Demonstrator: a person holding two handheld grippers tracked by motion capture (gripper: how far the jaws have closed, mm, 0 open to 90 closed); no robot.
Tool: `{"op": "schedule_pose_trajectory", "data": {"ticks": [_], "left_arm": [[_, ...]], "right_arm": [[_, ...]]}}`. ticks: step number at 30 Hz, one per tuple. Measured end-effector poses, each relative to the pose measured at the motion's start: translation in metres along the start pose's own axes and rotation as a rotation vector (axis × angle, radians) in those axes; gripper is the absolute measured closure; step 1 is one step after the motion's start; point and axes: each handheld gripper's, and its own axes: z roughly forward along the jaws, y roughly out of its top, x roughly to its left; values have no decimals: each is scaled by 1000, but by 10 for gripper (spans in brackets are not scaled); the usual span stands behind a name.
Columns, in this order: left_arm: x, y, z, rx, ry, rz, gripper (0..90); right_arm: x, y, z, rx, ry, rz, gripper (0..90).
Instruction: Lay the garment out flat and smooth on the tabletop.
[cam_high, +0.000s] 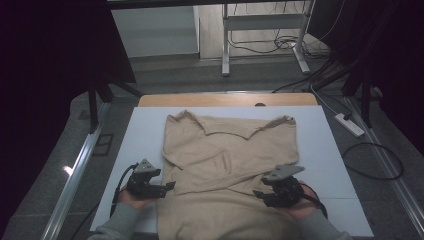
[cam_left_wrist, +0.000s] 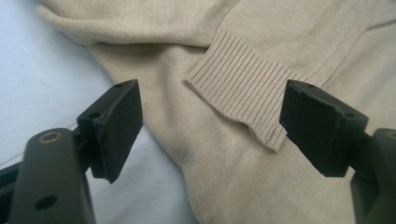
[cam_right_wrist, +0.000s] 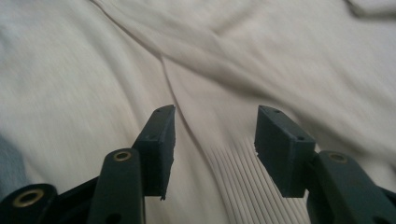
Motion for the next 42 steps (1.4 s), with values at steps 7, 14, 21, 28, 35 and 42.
{"op": "schedule_pose_trajectory", "data": {"ticks": [7, 14, 21, 28, 35, 42], "left_arm": [[0, -6, -6, -18, -13, -9, 182], [4, -11, -9, -27, -12, -16, 181], [3, -11, -9, -43, -17, -6, 181], [4, -13, -9, -40, -22, -5, 181], [5, -13, -9, -43, -26, -6, 181], [6, -15, -6, -31, -29, -9, 181]], "right_arm": [[23, 42, 45, 41, 67, -102, 432], [39, 73, 90, 75, 129, -171, 408], [53, 91, 125, 94, 160, -227, 373], [70, 98, 148, 156, 146, -310, 360], [69, 100, 148, 181, 109, -288, 688], [59, 101, 138, 121, 123, -233, 796]]}}
